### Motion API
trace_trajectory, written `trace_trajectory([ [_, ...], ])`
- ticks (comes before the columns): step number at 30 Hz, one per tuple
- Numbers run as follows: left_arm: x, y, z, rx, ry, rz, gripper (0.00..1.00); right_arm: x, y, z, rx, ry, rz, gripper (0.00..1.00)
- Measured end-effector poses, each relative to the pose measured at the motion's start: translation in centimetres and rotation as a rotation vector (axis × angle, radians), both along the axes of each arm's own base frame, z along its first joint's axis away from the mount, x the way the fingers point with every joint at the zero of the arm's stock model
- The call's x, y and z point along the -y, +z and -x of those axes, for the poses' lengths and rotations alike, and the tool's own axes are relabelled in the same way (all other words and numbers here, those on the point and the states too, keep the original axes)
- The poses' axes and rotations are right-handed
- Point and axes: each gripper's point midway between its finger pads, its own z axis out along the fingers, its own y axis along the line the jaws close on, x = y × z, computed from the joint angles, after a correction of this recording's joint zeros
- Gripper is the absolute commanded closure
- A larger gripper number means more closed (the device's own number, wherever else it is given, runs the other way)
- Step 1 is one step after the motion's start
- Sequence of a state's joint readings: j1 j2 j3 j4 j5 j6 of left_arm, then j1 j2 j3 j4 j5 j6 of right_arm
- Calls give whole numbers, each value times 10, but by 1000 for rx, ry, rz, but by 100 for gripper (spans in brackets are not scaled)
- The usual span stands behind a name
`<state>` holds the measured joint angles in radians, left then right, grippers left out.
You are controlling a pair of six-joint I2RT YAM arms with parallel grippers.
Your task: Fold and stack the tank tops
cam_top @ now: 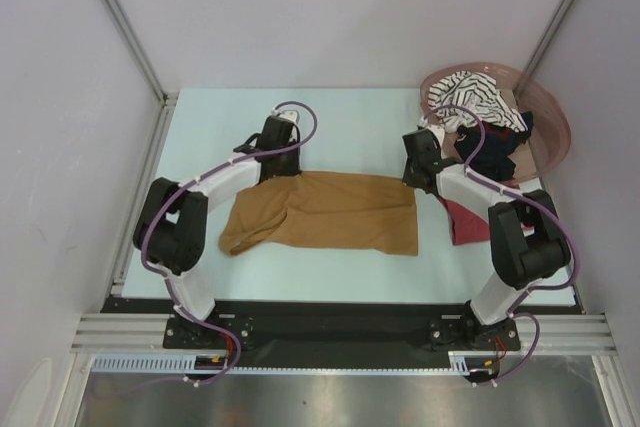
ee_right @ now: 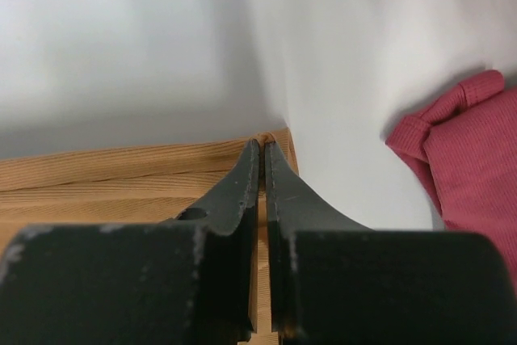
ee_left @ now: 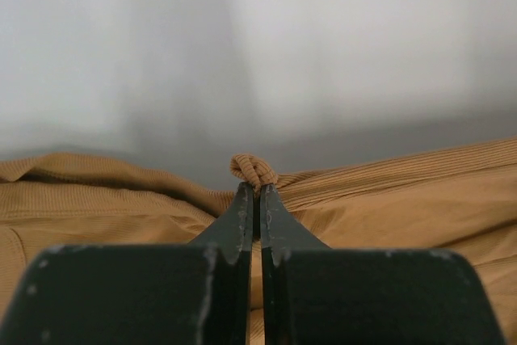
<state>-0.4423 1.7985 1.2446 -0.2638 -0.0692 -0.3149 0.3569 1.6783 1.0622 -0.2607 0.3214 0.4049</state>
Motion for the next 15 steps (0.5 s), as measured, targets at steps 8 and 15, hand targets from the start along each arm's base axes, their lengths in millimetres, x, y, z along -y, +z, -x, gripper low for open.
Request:
trace_trajectory([
  [8,-2,-2,19,17,-10,15,100,0,11,18,36,-11,-5,100],
  [15,-2,-7,41,8,-28,9,100,2,22,38,67,-12,-12,100],
])
